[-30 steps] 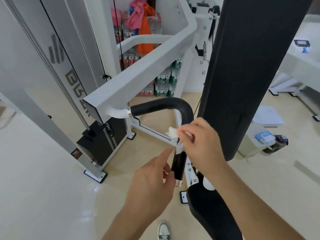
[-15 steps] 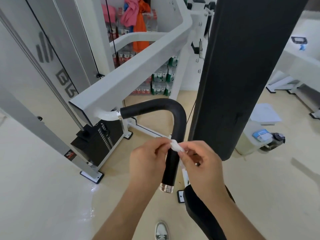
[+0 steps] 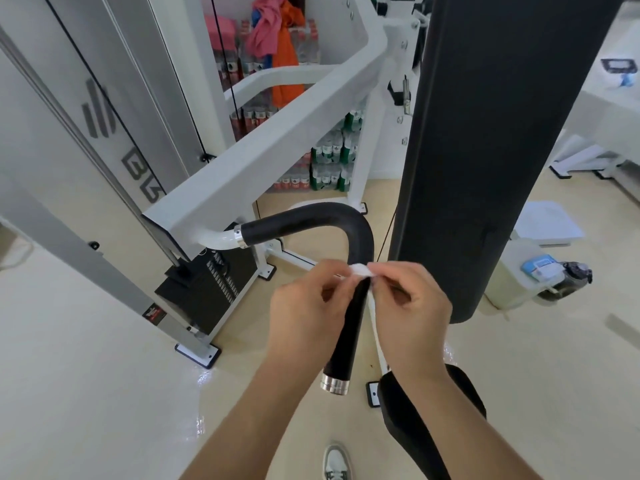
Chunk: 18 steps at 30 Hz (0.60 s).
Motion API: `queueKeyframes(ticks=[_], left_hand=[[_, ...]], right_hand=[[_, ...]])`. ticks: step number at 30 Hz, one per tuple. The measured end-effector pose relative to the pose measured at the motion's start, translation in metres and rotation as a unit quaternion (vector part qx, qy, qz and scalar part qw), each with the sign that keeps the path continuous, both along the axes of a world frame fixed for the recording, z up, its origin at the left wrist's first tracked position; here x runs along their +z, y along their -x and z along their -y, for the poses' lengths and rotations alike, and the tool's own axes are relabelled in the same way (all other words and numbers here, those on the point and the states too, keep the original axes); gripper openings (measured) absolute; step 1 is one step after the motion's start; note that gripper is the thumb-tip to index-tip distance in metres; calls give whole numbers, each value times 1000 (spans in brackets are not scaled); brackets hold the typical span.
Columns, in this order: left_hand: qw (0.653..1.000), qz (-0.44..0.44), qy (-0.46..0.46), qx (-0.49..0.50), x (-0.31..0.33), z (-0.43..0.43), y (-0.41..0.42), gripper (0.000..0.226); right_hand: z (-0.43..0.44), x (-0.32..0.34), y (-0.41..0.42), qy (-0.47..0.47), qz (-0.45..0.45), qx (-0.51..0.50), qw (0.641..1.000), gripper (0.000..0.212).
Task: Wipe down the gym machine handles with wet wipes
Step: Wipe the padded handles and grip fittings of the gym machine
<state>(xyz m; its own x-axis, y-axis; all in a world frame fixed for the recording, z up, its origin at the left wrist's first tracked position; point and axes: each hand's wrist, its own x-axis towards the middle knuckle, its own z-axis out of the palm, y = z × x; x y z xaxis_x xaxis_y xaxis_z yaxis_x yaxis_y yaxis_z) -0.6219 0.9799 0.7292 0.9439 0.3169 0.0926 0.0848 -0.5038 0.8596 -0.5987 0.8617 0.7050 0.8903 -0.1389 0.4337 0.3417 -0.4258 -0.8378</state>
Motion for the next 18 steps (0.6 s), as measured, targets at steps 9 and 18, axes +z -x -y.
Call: queueKeyframes(ticks=[9, 18], left_hand=[[995, 12, -89, -35, -6, -1, 14, 22], [994, 6, -91, -64, -2, -4, 24, 31]], right_hand=[[-9, 9, -2, 106, 19, -11, 994, 20], [-5, 2, 4, 238, 116, 14, 964, 20]])
